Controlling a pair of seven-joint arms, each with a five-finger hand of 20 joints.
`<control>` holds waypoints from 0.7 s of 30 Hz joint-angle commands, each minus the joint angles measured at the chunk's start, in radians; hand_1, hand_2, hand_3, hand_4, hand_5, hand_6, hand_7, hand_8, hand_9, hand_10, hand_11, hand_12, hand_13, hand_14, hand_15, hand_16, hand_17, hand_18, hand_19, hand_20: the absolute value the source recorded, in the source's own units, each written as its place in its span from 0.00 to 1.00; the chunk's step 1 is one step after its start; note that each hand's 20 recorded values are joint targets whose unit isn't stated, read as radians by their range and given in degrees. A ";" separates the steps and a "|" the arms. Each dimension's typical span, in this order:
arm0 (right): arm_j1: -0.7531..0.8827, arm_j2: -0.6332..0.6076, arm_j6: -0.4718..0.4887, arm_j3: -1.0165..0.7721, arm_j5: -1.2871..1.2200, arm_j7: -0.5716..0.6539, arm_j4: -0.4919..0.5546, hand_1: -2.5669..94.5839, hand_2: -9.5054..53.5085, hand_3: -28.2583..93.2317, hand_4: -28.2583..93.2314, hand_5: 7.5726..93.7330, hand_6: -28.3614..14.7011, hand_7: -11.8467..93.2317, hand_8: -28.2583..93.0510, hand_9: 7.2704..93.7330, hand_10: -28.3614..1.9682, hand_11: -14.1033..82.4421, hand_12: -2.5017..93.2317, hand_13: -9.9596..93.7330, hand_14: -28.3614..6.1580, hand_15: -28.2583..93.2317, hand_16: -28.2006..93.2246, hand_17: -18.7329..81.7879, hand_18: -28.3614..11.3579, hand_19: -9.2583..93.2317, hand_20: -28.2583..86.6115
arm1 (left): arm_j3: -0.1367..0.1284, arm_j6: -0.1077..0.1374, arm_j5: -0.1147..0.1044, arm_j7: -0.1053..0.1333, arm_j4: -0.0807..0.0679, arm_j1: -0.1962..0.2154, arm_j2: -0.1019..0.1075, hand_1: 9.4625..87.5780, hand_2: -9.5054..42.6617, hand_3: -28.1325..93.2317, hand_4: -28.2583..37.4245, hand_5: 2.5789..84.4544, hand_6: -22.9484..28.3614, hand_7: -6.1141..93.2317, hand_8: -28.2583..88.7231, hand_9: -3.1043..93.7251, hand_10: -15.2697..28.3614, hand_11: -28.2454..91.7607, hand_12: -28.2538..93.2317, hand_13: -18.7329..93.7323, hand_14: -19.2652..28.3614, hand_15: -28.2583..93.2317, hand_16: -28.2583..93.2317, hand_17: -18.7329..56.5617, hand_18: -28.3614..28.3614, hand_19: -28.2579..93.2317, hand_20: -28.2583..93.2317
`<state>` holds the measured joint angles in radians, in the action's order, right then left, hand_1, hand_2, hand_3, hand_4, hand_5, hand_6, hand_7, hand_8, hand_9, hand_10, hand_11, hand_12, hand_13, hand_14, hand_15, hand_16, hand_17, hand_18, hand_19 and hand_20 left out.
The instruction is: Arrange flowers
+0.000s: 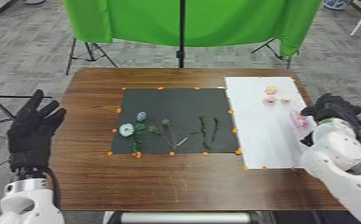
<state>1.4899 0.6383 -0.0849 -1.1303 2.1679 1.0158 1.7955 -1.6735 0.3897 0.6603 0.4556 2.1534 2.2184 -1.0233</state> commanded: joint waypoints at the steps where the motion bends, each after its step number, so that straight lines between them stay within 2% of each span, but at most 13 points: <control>1: -0.051 0.022 0.055 0.086 0.019 -0.040 -0.040 0.37 0.00 0.87 0.00 0.48 0.64 0.26 0.12 0.57 0.40 0.58 0.20 0.58 0.42 0.86 0.34 0.27 0.08 0.75 0.50 | 0.000 -0.016 0.014 -0.030 -0.005 0.017 -0.025 0.15 0.31 0.91 0.00 0.38 0.58 0.14 0.17 0.36 0.77 0.43 0.32 0.34 0.95 0.68 0.14 0.11 0.95 0.65 0.29; 6: -0.102 0.025 0.082 0.157 0.011 -0.025 -0.084 0.37 0.00 0.87 0.00 0.47 0.65 0.26 0.12 0.57 0.40 0.57 0.19 0.58 0.42 0.85 0.34 0.27 0.07 0.74 0.50 | -0.004 -0.021 0.016 -0.033 -0.004 0.021 -0.030 0.15 0.31 0.91 0.00 0.38 0.58 0.14 0.17 0.36 0.77 0.43 0.32 0.34 0.95 0.68 0.14 0.11 0.95 0.65 0.29; 7: -0.108 0.026 0.081 0.167 0.014 -0.030 -0.093 0.38 0.00 0.87 0.00 0.50 0.69 0.27 0.12 0.58 0.40 0.56 0.19 0.58 0.42 0.85 0.34 0.27 0.06 0.74 0.50 | -0.004 -0.021 0.016 -0.031 -0.003 0.023 -0.030 0.15 0.31 0.91 0.00 0.38 0.58 0.14 0.17 0.36 0.77 0.43 0.32 0.34 0.95 0.68 0.14 0.11 0.95 0.65 0.29; 9: -0.115 0.028 0.058 0.182 0.018 -0.020 -0.105 0.40 0.00 0.87 0.00 0.55 0.73 0.28 0.11 0.62 0.44 0.55 0.19 0.60 0.43 0.84 0.33 0.27 0.06 0.74 0.49 | -0.003 -0.018 0.012 -0.026 -0.002 0.024 -0.028 0.15 0.31 0.91 0.00 0.38 0.58 0.14 0.17 0.36 0.77 0.43 0.32 0.34 0.95 0.68 0.14 0.11 0.95 0.65 0.29; 11: -0.119 0.024 0.014 0.206 0.060 -0.015 -0.118 0.45 0.00 0.86 0.00 0.66 0.75 0.29 0.11 0.70 0.54 0.53 0.21 0.65 0.49 0.82 0.35 0.29 0.08 0.74 0.49 | -0.004 -0.020 0.016 -0.027 -0.003 0.023 -0.027 0.15 0.31 0.91 0.00 0.38 0.58 0.14 0.17 0.36 0.77 0.43 0.32 0.34 0.95 0.68 0.14 0.11 0.95 0.65 0.29; 13: -0.122 0.022 -0.016 0.218 0.087 -0.018 -0.122 0.54 0.00 0.79 0.00 0.78 0.73 0.30 0.19 0.83 0.64 0.42 0.34 0.70 0.55 0.80 0.38 0.33 0.14 0.76 0.49 | -0.006 -0.018 0.011 -0.022 -0.001 0.026 -0.025 0.15 0.31 0.91 0.00 0.38 0.58 0.14 0.17 0.36 0.77 0.43 0.32 0.34 0.95 0.68 0.14 0.11 0.95 0.65 0.29; 14: -0.120 0.022 -0.021 0.215 0.089 -0.020 -0.117 0.56 0.00 0.79 0.00 0.82 0.73 0.30 0.20 0.86 0.67 0.39 0.37 0.71 0.58 0.79 0.40 0.34 0.16 0.77 0.49 | -0.007 -0.013 0.008 -0.019 0.000 0.027 -0.024 0.15 0.31 0.91 0.00 0.38 0.58 0.14 0.17 0.36 0.77 0.43 0.32 0.34 0.95 0.68 0.14 0.11 0.95 0.66 0.29; 15: -0.122 0.023 -0.041 0.217 0.101 -0.022 -0.117 0.58 0.00 0.78 0.00 0.86 0.73 0.31 0.22 0.91 0.72 0.37 0.40 0.73 0.62 0.78 0.43 0.35 0.18 0.79 0.49 | -0.004 -0.007 -0.002 -0.006 0.000 0.030 -0.014 0.15 0.31 0.91 0.00 0.38 0.58 0.14 0.17 0.36 0.77 0.43 0.32 0.34 0.95 0.68 0.14 0.11 0.95 0.66 0.29; 17: -0.123 0.023 -0.071 0.215 0.127 -0.026 -0.104 0.60 0.00 0.77 0.00 0.89 0.74 0.31 0.22 0.94 0.76 0.37 0.42 0.76 0.64 0.78 0.44 0.36 0.21 0.80 0.50 | -0.006 -0.005 -0.009 0.001 0.002 0.032 -0.009 0.15 0.31 0.91 0.00 0.38 0.58 0.14 0.17 0.36 0.77 0.43 0.32 0.34 0.95 0.68 0.14 0.11 0.95 0.66 0.29; 21: -0.134 0.015 -0.139 0.213 0.164 -0.042 -0.037 0.61 0.00 0.78 0.00 0.91 0.72 0.31 0.23 0.96 0.79 0.38 0.44 0.77 0.65 0.79 0.45 0.37 0.23 0.82 0.50 | -0.008 -0.007 -0.005 0.001 0.003 0.026 -0.008 0.15 0.31 0.91 0.00 0.38 0.58 0.14 0.17 0.36 0.77 0.43 0.32 0.34 0.95 0.69 0.14 0.11 0.95 0.65 0.29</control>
<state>1.3594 0.6621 -0.1561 -0.9124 2.2746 0.9911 1.6801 -1.6763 0.3805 0.6633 0.4482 2.1538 2.2329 -1.0386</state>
